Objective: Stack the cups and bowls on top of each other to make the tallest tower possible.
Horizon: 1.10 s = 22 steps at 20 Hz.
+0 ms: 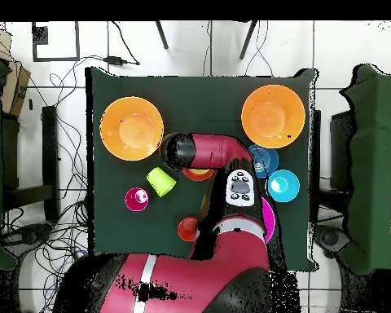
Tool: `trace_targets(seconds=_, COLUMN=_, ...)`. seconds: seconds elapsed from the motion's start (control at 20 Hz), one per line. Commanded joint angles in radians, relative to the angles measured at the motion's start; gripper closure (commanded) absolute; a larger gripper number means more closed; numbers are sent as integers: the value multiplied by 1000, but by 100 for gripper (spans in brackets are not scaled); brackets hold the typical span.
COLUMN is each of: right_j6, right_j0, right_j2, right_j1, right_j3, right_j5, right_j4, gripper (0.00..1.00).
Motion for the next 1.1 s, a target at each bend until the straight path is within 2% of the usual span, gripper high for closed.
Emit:
trace_targets(seconds=0.05, right_j6=-54, right_j0=16, right_j2=99, right_j1=17, right_j3=-70, right_j5=-4, right_j4=-28, gripper=100)
trace_targets(seconds=0.65, right_j6=-66, right_j0=5, right_j2=121, right_j1=15, right_j3=-62, right_j5=5, right_j4=-20, gripper=100)
trace_targets(seconds=0.7, right_j6=-68, right_j0=2, right_j2=125, right_j1=14, right_j3=-61, right_j5=9, right_j4=-17, gripper=0)
trace_targets(seconds=1.1, right_j6=-55, right_j0=-2, right_j2=135, right_j1=11, right_j3=-48, right_j5=36, right_j4=3, gripper=0)
